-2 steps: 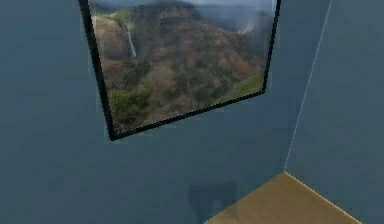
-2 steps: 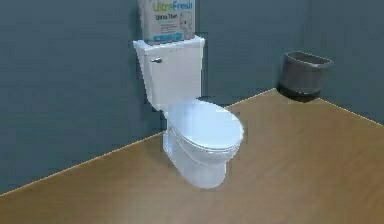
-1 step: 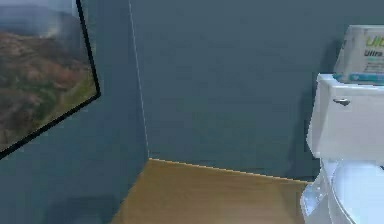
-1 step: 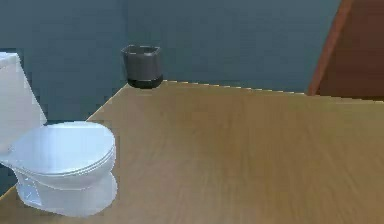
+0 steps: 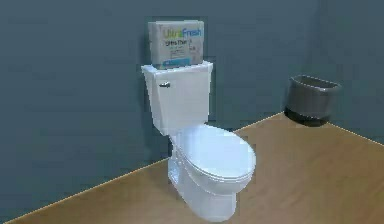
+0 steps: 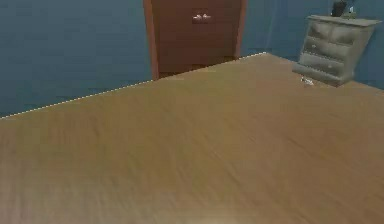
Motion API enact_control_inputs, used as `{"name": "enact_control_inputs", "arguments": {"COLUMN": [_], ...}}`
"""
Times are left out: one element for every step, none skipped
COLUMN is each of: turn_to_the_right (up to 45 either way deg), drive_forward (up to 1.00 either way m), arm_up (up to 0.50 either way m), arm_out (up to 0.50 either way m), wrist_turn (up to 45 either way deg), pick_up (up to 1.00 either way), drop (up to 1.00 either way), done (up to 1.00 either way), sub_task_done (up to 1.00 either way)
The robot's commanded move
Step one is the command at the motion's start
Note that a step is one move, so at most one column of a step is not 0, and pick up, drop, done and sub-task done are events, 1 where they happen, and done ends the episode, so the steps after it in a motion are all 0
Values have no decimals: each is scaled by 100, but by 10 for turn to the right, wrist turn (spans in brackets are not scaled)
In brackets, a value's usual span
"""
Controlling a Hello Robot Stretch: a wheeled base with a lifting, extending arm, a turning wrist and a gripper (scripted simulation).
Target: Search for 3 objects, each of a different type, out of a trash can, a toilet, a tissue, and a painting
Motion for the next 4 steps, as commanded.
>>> {"name": "enact_control_inputs", "arguments": {"turn_to_the_right": [450,60,0,0], "drive_forward": [0,0,100,30], "arm_up": [0,0,0,0], "arm_out": [0,0,0,0], "wrist_turn": [0,0,0,0], "pick_up": [0,0,0,0], "drop": [0,0,0,0], "done": [0,0,0,0], "sub_task_done": [0,0,0,0]}}
